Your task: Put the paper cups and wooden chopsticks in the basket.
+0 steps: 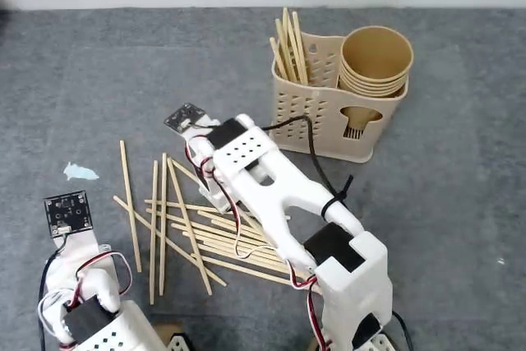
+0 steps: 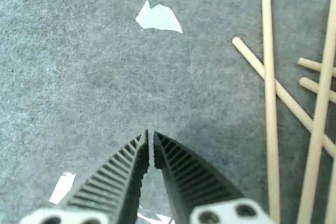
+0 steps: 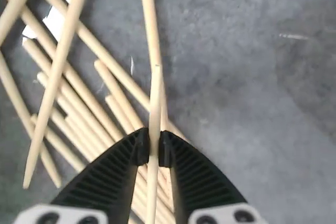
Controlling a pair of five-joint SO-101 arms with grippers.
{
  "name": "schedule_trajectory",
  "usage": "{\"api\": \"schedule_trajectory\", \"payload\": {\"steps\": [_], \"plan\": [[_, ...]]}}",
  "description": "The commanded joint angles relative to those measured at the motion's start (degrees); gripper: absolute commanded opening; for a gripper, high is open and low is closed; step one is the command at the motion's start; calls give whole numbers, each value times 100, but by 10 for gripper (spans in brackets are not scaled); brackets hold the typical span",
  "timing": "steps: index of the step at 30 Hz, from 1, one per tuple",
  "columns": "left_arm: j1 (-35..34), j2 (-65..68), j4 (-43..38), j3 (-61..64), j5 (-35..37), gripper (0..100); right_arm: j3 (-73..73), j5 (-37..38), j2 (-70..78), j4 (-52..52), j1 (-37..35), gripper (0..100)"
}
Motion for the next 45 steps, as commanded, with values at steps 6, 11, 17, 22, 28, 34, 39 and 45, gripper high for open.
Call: {"api": "schedule_trajectory", "payload": {"steps": [6, 11, 17, 22, 28, 34, 39, 45], "plan": [[0, -88, -123, -31, 44, 15, -396, 132, -1613, 787, 31, 8], [0, -88, -123, -31, 44, 15, -413, 510, -3002, 884, 119, 8], [0, -88, -123, -31, 44, 15, -747, 510, -4295, 409, 602, 8], [0, -88, -123, -31, 44, 15, -844, 510, -4954, -576, 1147, 8], [0, -88, -123, -31, 44, 15, -818, 501, -5253, -2299, 1596, 8], [0, -88, -123, -31, 44, 15, -800, 457, -4998, -3802, 2026, 8], [0, -88, -123, -31, 44, 15, -466, 448, -4479, -4963, 2343, 8], [0, -88, -123, -31, 44, 15, 897, 457, -4347, -6730, 2589, 8]]}}
